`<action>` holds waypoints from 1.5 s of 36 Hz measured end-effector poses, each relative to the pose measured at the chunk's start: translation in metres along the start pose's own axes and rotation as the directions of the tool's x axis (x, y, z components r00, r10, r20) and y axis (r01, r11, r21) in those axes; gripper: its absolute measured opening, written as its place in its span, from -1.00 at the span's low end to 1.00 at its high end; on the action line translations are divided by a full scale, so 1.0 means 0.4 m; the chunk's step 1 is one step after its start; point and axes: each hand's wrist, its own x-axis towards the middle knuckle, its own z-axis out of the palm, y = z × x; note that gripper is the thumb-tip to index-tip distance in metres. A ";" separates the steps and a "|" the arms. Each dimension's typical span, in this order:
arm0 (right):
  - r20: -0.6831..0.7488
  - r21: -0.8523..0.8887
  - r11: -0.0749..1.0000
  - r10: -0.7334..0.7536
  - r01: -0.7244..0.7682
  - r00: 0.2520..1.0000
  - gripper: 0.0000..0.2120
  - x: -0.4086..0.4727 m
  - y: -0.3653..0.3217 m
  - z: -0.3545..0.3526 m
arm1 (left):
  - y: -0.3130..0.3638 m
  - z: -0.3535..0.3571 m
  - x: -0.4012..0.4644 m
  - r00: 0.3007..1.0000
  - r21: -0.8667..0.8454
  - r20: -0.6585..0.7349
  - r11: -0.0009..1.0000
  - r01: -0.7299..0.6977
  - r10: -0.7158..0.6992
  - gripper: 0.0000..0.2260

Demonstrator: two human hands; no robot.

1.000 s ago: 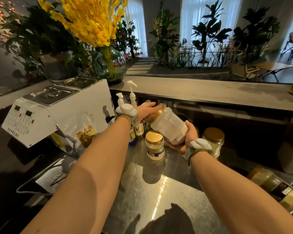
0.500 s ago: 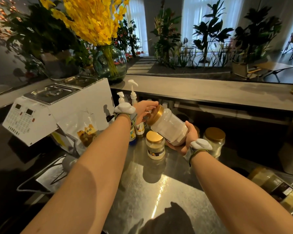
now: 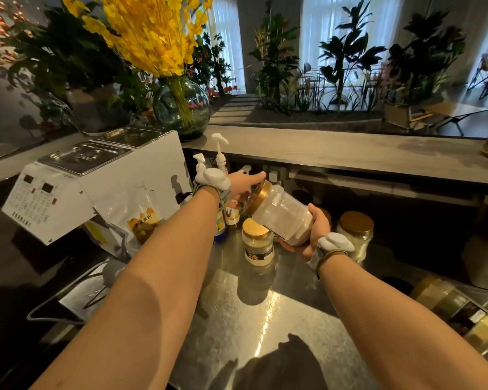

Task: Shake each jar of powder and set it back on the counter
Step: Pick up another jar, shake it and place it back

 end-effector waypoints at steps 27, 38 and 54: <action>-0.030 0.008 1.000 0.013 -0.013 0.999 -0.58 -0.005 0.009 -0.018 | -0.024 0.003 0.002 0.997 0.122 0.072 0.992 -0.010 0.001 -0.47; -0.018 0.013 1.000 0.019 -0.019 1.000 -0.57 -0.015 0.005 -0.019 | -0.036 0.006 0.014 0.995 0.082 0.098 0.997 0.004 -0.012 -0.48; -0.020 0.009 0.999 0.037 -0.037 0.999 -0.61 -0.024 0.010 -0.026 | -0.026 0.008 0.004 0.988 -0.033 0.143 0.998 0.057 -0.052 -0.47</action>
